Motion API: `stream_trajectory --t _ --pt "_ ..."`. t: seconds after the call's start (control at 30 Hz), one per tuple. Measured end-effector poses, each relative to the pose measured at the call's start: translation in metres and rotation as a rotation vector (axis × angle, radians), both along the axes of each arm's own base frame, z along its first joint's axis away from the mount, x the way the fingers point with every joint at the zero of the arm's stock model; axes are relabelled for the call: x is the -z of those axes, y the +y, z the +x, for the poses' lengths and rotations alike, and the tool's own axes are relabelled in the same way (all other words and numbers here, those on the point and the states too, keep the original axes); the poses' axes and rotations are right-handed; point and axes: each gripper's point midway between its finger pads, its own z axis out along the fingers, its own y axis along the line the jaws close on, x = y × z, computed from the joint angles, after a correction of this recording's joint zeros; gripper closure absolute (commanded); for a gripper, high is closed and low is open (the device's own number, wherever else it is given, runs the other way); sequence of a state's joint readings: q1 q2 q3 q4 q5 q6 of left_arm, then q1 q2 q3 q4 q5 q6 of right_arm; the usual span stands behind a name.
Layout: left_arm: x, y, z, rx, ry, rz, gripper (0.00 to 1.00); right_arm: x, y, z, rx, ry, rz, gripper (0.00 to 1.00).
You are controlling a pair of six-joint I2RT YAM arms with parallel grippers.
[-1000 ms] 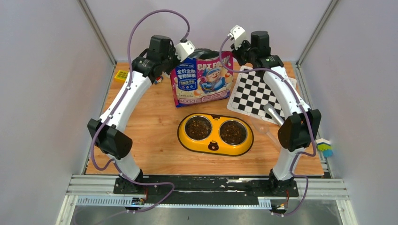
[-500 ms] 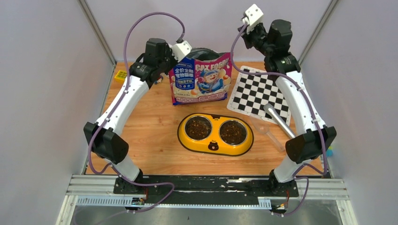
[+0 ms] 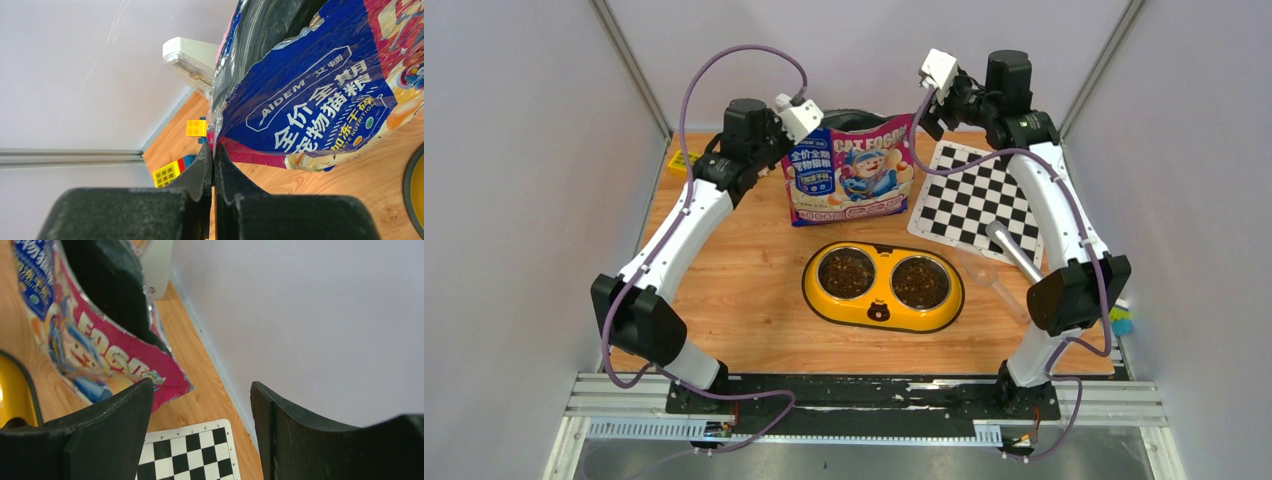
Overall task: Serve the pet food
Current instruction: Adjust the pet food bag at the center of the board, then close the pet food bag at the center of the board.
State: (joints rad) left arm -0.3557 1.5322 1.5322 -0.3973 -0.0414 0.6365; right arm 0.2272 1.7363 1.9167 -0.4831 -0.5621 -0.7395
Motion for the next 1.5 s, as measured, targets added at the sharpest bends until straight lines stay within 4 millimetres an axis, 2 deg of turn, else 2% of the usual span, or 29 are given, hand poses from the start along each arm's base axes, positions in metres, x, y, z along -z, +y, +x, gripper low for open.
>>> stream_trajectory --t 0.17,0.23,0.27,0.3,0.33,0.4,0.47,0.53,0.63,0.7,0.77,0.87,1.13,1.27,1.37,1.4,1.43,1.47,1.5 --pt "0.0 0.002 0.001 0.006 0.003 -0.008 0.99 0.01 -0.001 -0.011 -0.118 0.028 -0.07 0.25" --pt "-0.001 0.001 0.0 0.017 0.01 -0.011 0.85 0.011 0.001 -0.013 -0.161 0.03 -0.088 0.25" --pt "-0.002 0.001 -0.002 0.026 0.02 -0.012 0.59 0.012 0.003 -0.014 -0.183 0.031 -0.095 0.25" --pt "-0.002 0.001 -0.005 0.034 0.031 -0.01 0.44 0.013 0.005 -0.013 -0.205 0.031 -0.103 0.25" --pt "-0.006 0.001 -0.005 0.04 0.029 -0.003 0.18 0.016 0.007 -0.011 -0.224 0.034 -0.109 0.25" --pt "-0.028 0.005 -0.003 0.041 -0.016 -0.006 0.03 0.026 0.012 -0.008 -0.262 0.055 -0.119 0.25" --pt "-0.053 0.008 -0.003 0.048 -0.067 -0.026 0.01 0.041 0.016 -0.008 -0.305 0.086 -0.13 0.25" --pt "-0.08 0.007 -0.008 0.078 -0.109 -0.046 0.0 0.062 0.019 -0.011 -0.351 0.136 -0.141 0.25" --pt "-0.113 -0.002 -0.018 0.152 -0.158 -0.064 0.0 0.08 0.021 -0.017 -0.394 0.18 -0.154 0.25" --pt "-0.125 -0.009 -0.026 0.209 -0.168 -0.066 0.0 0.082 0.021 -0.021 -0.417 0.174 -0.166 0.25" --pt "-0.128 -0.015 -0.032 0.257 -0.161 -0.06 0.0 0.08 0.022 -0.024 -0.437 0.159 -0.173 0.25" --pt "-0.115 -0.023 -0.031 0.315 -0.116 -0.033 0.0 0.081 0.022 -0.026 -0.45 0.153 -0.178 0.26" --pt "-0.03 -0.033 -0.005 0.365 0.109 0.06 0.0 0.067 0.035 -0.022 -0.47 0.102 -0.185 0.27" --pt "-0.012 -0.034 0.001 0.38 0.167 0.091 0.03 0.069 0.046 -0.026 -0.49 0.098 -0.195 0.31" --pt "-0.014 -0.034 0.003 0.385 0.169 0.099 0.22 0.074 0.053 -0.025 -0.496 0.094 -0.21 0.41" --pt "-0.015 -0.034 0.003 0.388 0.167 0.103 0.33 0.076 0.055 -0.023 -0.495 0.095 -0.217 0.47" --pt "-0.015 -0.034 0.003 0.39 0.167 0.105 0.39 0.078 0.056 -0.021 -0.493 0.088 -0.223 0.53" --pt "-0.015 -0.034 0.002 0.393 0.166 0.109 0.53 0.079 0.057 -0.018 -0.49 0.08 -0.229 0.6" --pt "-0.015 -0.034 0.002 0.396 0.166 0.111 0.58 0.079 0.058 -0.015 -0.486 0.07 -0.235 0.68"
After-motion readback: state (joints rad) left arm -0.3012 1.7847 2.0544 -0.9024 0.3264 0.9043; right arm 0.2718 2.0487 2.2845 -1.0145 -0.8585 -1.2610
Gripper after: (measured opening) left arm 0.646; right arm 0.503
